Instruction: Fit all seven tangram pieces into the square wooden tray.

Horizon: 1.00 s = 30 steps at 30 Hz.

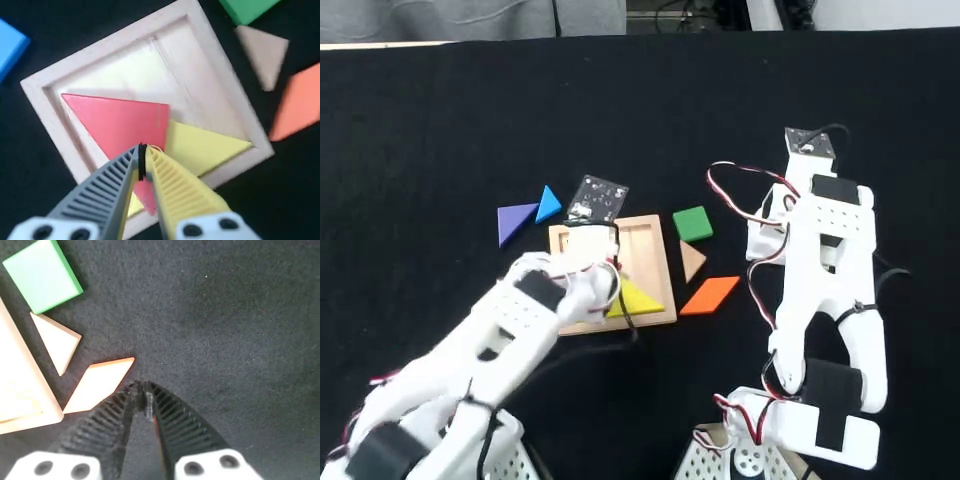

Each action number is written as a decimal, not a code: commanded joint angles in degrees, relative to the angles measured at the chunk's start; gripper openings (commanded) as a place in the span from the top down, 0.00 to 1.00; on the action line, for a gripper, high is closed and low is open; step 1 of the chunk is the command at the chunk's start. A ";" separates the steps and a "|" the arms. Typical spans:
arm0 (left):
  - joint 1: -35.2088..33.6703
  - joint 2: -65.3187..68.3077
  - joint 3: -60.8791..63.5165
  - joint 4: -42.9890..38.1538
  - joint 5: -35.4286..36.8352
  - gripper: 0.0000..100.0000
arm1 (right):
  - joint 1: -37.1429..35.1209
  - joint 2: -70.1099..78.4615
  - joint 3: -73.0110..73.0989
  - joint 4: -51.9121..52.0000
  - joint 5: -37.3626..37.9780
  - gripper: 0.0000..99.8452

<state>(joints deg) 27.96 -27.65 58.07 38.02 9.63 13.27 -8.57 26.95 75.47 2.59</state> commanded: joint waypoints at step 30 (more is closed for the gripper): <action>-0.75 -0.62 2.77 -5.19 1.76 0.96 | 0.26 -0.92 0.66 -0.62 -0.62 0.99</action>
<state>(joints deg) 31.12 -25.19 61.14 33.63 10.95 13.27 -8.57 27.91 75.47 2.59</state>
